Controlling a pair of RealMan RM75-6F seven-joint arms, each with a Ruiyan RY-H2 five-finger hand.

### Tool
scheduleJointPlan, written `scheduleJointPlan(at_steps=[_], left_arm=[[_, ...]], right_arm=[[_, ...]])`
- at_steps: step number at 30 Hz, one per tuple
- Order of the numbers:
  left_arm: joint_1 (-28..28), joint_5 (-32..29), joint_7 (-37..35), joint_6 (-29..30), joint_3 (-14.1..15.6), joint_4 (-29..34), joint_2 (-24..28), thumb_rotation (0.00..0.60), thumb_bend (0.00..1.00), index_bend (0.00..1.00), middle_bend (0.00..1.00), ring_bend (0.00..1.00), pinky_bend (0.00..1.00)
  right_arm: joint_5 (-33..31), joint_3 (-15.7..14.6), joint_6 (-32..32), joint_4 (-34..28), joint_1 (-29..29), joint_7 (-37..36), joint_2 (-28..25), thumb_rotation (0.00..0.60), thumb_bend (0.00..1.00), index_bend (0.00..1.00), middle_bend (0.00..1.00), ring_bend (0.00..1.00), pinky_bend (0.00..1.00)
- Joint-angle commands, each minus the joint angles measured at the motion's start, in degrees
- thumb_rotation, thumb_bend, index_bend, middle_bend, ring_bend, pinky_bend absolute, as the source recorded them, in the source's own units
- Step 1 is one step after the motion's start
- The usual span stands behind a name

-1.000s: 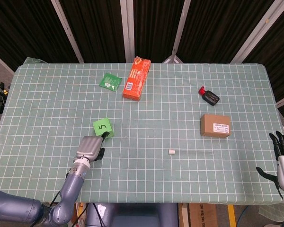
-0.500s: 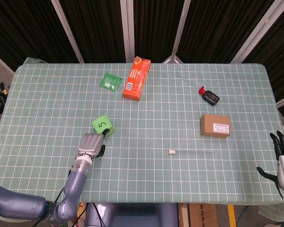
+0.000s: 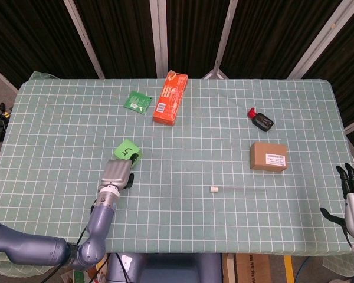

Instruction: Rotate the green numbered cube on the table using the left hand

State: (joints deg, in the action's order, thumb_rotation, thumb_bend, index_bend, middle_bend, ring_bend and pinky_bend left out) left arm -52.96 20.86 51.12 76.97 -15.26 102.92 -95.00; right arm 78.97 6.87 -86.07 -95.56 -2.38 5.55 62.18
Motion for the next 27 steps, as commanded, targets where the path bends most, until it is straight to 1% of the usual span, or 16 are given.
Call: scheduleJointPlan(at_steps=[1,7,12,15,20,22,24,25,27], left_arm=[[-0.71,-0.32,0.85,1.22,-0.89,-0.39,-0.65,0.6,0.7,0.16,0.71,0.54,0.69],[-0.73,-1.59,1.57,2.12,-1.7,-0.59,-0.46,0.6,0.7,0.16,0.71,0.54,0.69],[-0.59,-3.0,1.96,1.84,-2.03,-1.53,-0.15,0.6,0.7,0.16,0.71,0.54,0.69],[-0.55,-2.61,1.38,1.54,-2.32,-2.04,-0.32,0.6,0.7,0.16,0.71,0.54,0.69],[-0.53,-0.6,1.27,1.97,-1.59,-2.09,-0.49,0.6,0.7,0.16,0.71,0.54,0.69],[-0.68,-0.11,2.15,3.34,-1.42,-1.66,-0.49,0.6,0.69,0.16,0.71,0.54,0.69],[-0.72,1.58,2.49,5.3,-1.12,-1.79,-0.87,0.6,0.69,0.16,0.7,0.54,0.69],[-0.59,4.22,2.38,7.51,-0.48,-2.2,-1.23,0.6,0.69,0.16,0.7,0.54,0.69],[0.22,6.93,1.66,9.5,0.55,-1.85,-1.41,0.6,0.69,0.16,0.69,0.54,0.69]], right_arm=[[-0.08,0.01,0.02,-0.03,0.0,0.14,0.04,0.6,0.04,0.06,0.0,0.0,0.0],[-0.8,-0.21,1.65,-0.49,-0.25,-0.78,-0.82,0.6,0.04,0.06,0.0,0.0,0.0],[-0.54,-0.09,0.92,-0.8,-0.06,-0.84,-0.81,0.6,0.04,0.06,0.0,0.0,0.0],[-0.99,0.13,0.73,-0.63,-0.02,-0.44,-0.58,0.6,0.04,0.07,0.0,0.0,0.0],[-0.88,0.22,0.43,-0.73,0.05,-0.58,-0.52,0.6,0.05,0.06,0.0,0.0,0.0],[-0.65,0.2,0.19,-0.71,0.08,-0.54,-0.39,0.6,0.04,0.06,0.0,0.0,0.0],[-0.64,0.19,0.23,-0.58,0.06,-0.55,-0.29,0.6,0.04,0.06,0.0,0.0,0.0],[-0.86,0.22,0.45,-0.55,0.01,-0.59,-0.3,0.6,0.04,0.06,0.0,0.0,0.0],[-1.12,0.35,0.5,-0.57,0.04,-0.84,-0.42,0.6,0.04,0.06,0.0,0.0,0.0]])
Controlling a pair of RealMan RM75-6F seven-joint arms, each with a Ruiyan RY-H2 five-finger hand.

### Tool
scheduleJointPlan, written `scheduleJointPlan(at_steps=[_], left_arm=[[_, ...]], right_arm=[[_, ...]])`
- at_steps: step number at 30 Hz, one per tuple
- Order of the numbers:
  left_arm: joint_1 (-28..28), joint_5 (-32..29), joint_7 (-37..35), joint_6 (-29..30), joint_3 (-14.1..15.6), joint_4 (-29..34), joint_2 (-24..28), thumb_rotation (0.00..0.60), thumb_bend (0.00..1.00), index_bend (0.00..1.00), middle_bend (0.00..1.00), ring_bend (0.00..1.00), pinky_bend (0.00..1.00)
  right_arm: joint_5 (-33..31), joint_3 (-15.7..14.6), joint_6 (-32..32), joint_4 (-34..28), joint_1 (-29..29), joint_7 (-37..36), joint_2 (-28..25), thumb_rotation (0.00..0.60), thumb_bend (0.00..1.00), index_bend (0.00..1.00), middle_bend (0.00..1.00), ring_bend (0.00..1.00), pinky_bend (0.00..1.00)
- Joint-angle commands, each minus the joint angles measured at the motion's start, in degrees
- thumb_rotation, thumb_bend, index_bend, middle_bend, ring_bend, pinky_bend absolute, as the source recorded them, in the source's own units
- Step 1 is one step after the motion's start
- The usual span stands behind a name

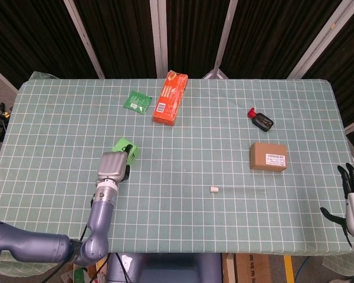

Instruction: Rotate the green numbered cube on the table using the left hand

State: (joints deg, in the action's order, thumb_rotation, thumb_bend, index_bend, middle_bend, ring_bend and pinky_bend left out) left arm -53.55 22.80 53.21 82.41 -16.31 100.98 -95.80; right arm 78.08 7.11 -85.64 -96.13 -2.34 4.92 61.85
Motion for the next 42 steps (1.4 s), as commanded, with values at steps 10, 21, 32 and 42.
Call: scheduleJointPlan(at_steps=[10,21,32,42], left_arm=[[7.1,11.75,-5.47,2.99,6.39,6.85,9.21,0.6,0.68,0.16,0.69,0.54,0.69],[16.8,23.38,-31.27,-13.1,11.76,-1.65,18.75,0.6,0.68,0.16,0.68,0.54,0.69],[18.7,32.42,-35.99,-14.95,12.79,-11.7,12.88,0.6,0.69,0.17,0.68,0.54,0.69],[18.57,30.98,-34.5,-17.63,11.72,-14.72,9.26,0.6,0.69,0.17,0.68,0.54,0.69]], right_arm=[[-0.18,0.02,0.07,-0.12,0.11,-0.3,-0.3,0.6,0.04,0.06,0.0,0.0,0.0],[-0.29,-0.27,-0.3,-1.3,0.32,1.71,0.08,0.6,0.05,0.06,0.0,0.0,0.0],[-1.31,-0.17,0.21,-1.69,0.16,3.1,0.43,0.6,0.04,0.07,0.0,0.0,0.0],[-1.51,0.02,-0.12,-1.83,0.34,2.81,0.28,0.6,0.04,0.06,0.0,0.0,0.0]])
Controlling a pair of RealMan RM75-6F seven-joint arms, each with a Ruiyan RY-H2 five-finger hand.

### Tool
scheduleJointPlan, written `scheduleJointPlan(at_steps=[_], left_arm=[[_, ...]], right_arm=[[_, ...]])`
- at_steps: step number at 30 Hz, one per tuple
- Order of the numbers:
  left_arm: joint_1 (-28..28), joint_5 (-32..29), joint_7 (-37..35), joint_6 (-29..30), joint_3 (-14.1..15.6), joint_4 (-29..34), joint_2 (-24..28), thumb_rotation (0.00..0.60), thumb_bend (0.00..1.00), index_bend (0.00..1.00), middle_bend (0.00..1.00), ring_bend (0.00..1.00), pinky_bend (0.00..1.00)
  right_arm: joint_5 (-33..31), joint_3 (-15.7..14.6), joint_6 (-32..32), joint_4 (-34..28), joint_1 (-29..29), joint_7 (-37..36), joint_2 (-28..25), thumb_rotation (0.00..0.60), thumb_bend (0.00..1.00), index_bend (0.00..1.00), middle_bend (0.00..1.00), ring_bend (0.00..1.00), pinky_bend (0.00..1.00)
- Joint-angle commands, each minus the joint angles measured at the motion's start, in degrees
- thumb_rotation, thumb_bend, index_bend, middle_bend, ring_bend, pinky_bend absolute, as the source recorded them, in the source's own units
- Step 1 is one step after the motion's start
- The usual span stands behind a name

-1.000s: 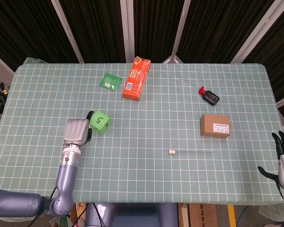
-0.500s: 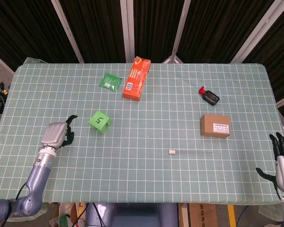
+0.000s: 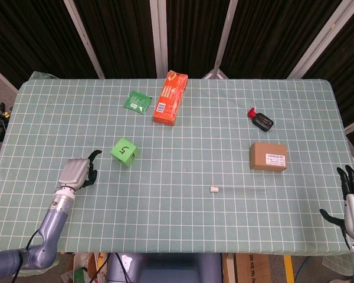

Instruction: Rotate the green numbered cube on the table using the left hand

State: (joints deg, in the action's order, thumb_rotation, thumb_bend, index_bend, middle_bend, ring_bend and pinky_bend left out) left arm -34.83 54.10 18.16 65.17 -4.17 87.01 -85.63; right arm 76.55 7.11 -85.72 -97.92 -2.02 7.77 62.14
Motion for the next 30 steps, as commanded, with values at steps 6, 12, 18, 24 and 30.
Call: scheduleJointPlan(at_steps=[6,12,18,24,30], left_arm=[[-0.69,-0.99,1.97,-0.89,-1.7,-1.84,-3.17,0.6,0.69,0.17,0.68,0.54,0.69],[-1.2,-0.3,2.95,-0.67,-2.8,-2.92,-5.33,0.6,0.69,0.17,0.68,0.53,0.69],[-1.31,-0.83,4.41,-0.9,-3.27,-3.68,-6.72,0.6,0.69,0.17,0.67,0.53,0.69],[-1.21,-0.61,5.35,-1.27,-3.08,-3.26,-7.19,0.6,0.69,0.17,0.67,0.53,0.69],[-1.15,0.16,6.56,-0.98,-2.97,-1.69,-7.24,0.6,0.69,0.17,0.67,0.53,0.69]], right_arm=[[0.11,-0.03,-0.17,-0.06,0.07,0.12,0.04,0.6,0.05,0.07,0.0,0.0,0.0],[-0.14,0.11,-0.26,-0.14,0.11,0.22,0.11,0.6,0.05,0.07,0.0,0.0,0.0],[-0.3,0.18,-0.25,-0.18,0.13,0.18,0.06,0.6,0.04,0.06,0.0,0.0,0.0],[-0.38,0.32,-0.51,-0.32,0.26,-0.13,-0.05,0.6,0.04,0.06,0.0,0.0,0.0],[-0.36,0.27,-0.36,-0.37,0.27,-0.37,-0.22,0.6,0.04,0.07,0.0,0.0,0.0]])
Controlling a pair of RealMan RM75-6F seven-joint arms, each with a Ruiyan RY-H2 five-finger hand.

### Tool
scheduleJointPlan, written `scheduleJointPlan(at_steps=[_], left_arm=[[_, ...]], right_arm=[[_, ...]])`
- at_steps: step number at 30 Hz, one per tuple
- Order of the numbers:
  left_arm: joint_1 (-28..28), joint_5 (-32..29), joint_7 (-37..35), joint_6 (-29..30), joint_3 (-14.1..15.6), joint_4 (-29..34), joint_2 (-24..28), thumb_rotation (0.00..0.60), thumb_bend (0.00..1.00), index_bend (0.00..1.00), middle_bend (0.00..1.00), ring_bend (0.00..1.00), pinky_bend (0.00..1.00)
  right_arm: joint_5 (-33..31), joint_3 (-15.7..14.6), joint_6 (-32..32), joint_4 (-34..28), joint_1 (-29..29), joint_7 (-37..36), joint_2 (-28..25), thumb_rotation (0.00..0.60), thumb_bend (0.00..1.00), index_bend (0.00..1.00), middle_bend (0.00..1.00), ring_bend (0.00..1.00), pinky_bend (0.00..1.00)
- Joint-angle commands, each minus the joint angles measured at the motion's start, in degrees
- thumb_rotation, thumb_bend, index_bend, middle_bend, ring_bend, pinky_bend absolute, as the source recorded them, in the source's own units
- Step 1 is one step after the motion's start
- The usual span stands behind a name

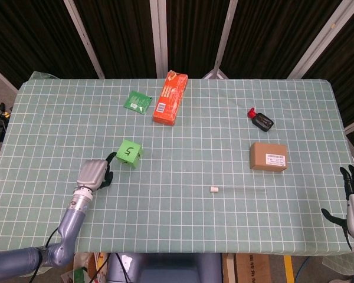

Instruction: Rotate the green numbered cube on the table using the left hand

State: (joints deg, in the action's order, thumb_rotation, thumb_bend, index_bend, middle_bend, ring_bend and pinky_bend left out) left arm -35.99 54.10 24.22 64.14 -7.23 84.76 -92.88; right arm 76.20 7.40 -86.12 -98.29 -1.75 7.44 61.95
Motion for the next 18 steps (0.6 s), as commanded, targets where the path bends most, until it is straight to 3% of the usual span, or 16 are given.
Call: scheduleJointPlan(at_steps=[1,18], left_arm=[[0.02,0.25,0.71,0.1,0.12,0.84,0.01,0.6,0.69,0.17,0.67,0.53,0.69],[0.55,2.02,3.57,0.86,1.21,4.3,-0.48,0.6,0.69,0.17,0.67,0.53,0.69]], right_arm=[[-0.02,-0.03,0.1,-0.02,-0.01,-0.08,-0.06,0.6,0.04,0.07,0.0,0.0,0.0],[-0.61,0.12,0.59,-0.42,0.05,-0.96,-0.69,0.6,0.04,0.06,0.0,0.0,0.0]])
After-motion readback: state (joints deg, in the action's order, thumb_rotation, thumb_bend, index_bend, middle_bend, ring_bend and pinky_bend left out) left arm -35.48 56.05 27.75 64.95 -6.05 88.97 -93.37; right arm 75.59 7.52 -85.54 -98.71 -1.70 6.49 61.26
